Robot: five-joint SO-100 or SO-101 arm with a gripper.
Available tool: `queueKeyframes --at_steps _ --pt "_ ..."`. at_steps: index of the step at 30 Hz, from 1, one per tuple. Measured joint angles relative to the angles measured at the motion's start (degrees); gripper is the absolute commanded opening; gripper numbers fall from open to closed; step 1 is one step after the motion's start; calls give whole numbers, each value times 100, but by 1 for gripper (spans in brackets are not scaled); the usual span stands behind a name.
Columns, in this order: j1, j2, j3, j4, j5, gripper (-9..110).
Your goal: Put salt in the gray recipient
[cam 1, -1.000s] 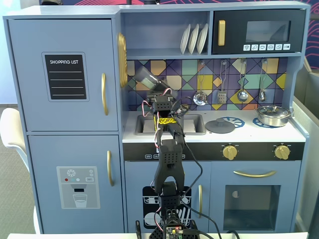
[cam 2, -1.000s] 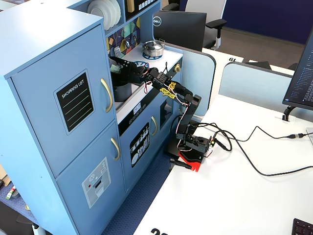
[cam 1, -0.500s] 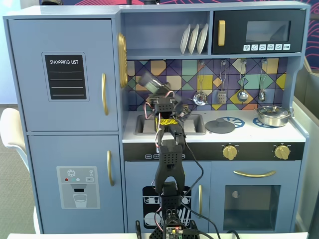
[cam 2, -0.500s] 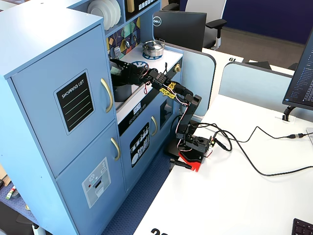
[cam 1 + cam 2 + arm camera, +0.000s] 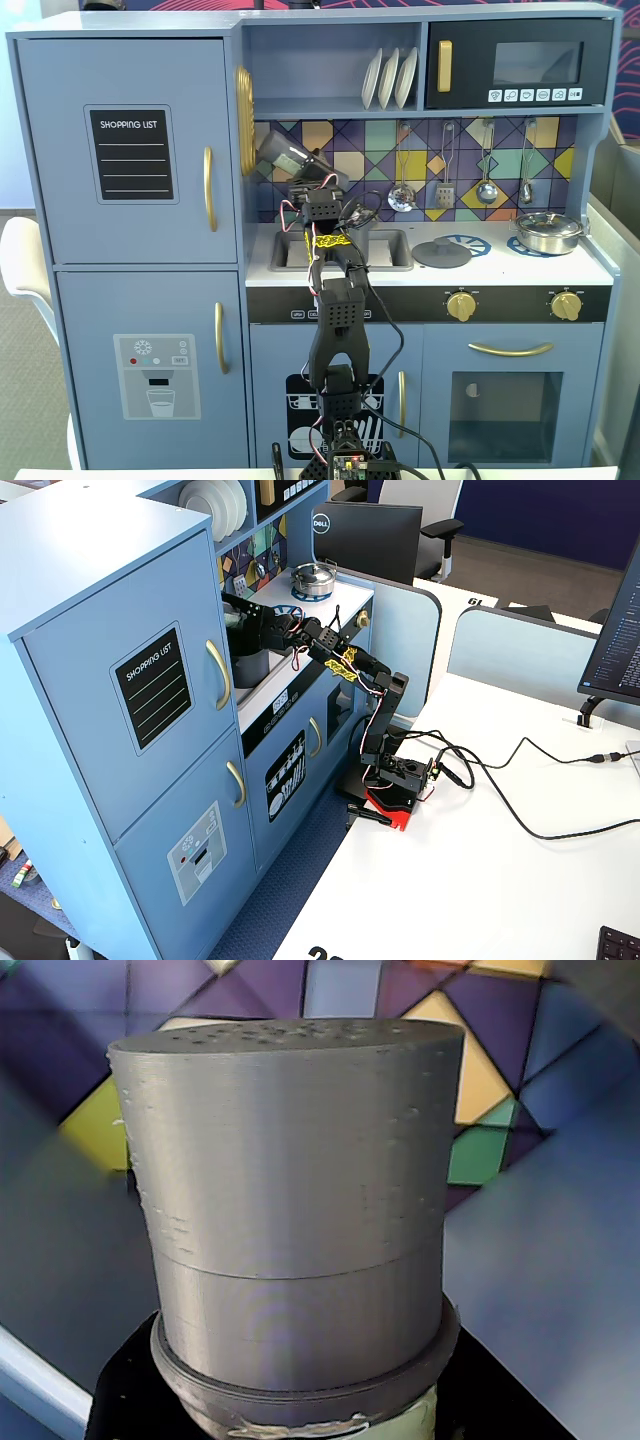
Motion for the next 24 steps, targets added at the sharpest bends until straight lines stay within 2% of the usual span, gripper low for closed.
queueKeyframes --at_steps 5,15,19,24 --pt "659 -9 0 0 -1318 0" --pt "2804 0 0 -264 -5484 0" --pt "3744 88 18 -686 -7453 0" --pt "4482 413 606 -1916 -10301 0"
